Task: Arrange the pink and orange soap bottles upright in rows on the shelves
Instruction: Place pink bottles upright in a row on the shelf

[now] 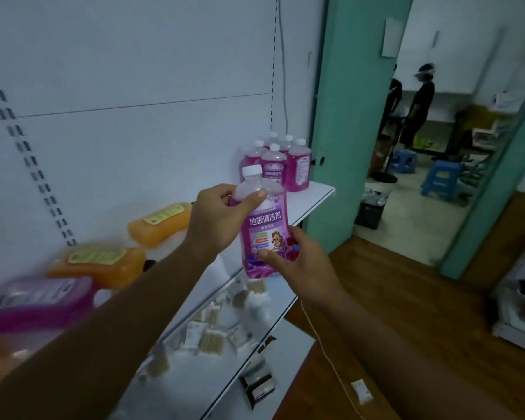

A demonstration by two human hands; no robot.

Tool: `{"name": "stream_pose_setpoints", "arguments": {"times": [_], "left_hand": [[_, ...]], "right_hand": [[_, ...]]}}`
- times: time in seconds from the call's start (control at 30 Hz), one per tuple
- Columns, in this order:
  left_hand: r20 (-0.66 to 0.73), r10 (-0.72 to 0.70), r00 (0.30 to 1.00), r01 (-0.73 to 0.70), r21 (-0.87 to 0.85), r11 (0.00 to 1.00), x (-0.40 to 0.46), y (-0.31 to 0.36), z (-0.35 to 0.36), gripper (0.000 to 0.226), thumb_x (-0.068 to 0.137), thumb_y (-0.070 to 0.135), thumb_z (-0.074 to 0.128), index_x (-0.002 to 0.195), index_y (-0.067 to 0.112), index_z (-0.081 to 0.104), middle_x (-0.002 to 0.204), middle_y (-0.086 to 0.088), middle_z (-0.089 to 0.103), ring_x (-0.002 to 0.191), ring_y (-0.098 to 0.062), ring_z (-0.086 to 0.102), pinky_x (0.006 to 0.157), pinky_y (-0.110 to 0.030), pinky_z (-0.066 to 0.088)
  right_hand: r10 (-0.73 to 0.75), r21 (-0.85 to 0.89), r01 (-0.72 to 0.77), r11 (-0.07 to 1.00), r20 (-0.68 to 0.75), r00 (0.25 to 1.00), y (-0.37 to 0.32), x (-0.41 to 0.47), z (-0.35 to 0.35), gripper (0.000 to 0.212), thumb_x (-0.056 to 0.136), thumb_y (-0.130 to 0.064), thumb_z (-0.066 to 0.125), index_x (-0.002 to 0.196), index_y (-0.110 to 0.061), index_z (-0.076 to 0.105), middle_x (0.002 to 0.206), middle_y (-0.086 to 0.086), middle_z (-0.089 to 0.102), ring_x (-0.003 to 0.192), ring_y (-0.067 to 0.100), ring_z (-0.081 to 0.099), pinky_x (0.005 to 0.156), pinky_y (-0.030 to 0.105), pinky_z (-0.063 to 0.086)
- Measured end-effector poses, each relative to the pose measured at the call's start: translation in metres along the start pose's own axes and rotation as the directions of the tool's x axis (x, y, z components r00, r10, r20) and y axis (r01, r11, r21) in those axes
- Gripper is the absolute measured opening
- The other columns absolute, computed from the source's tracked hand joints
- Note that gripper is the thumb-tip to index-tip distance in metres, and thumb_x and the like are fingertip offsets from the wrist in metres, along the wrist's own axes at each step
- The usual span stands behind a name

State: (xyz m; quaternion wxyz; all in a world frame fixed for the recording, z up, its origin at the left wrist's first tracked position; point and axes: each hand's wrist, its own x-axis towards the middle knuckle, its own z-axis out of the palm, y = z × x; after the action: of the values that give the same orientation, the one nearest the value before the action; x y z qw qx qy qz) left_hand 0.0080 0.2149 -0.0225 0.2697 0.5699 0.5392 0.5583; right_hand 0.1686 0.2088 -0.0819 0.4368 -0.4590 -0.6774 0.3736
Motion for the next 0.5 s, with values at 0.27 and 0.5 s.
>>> {"name": "stream_pose_setpoints", "arguments": {"times": [0.27, 0.5], "left_hand": [[0.078, 0.103, 0.992, -0.109, 0.072, 0.991, 0.139, -0.037, 0.091, 0.048, 0.075, 0.051, 0.069, 0.111, 0.018, 0.067, 0.099, 0.004, 0.073, 0.083, -0.014, 0.072, 0.072, -0.034, 0.061], [0.108, 0.14, 0.984, -0.162, 0.225, 0.961, 0.245, -0.065, 0.164, 0.054, 0.08, 0.051, 0.069, 0.118, 0.015, 0.064, 0.106, 0.0, 0.07, 0.087, -0.014, 0.069, 0.076, -0.032, 0.06]], "right_hand": [[0.068, -0.02, -0.068, 0.997, -0.033, 0.997, 0.071, 0.147, -0.055, 0.044, 0.079, -0.034, 0.077, 0.118, -0.026, 0.057, 0.109, -0.009, 0.069, 0.096, 0.009, 0.067, 0.089, 0.04, 0.055], [0.11, -0.059, -0.113, 0.992, -0.06, 0.992, 0.114, 0.253, -0.105, 0.044, 0.078, -0.022, 0.079, 0.116, -0.024, 0.055, 0.097, -0.017, 0.066, 0.08, -0.009, 0.063, 0.067, 0.009, 0.049]]}}
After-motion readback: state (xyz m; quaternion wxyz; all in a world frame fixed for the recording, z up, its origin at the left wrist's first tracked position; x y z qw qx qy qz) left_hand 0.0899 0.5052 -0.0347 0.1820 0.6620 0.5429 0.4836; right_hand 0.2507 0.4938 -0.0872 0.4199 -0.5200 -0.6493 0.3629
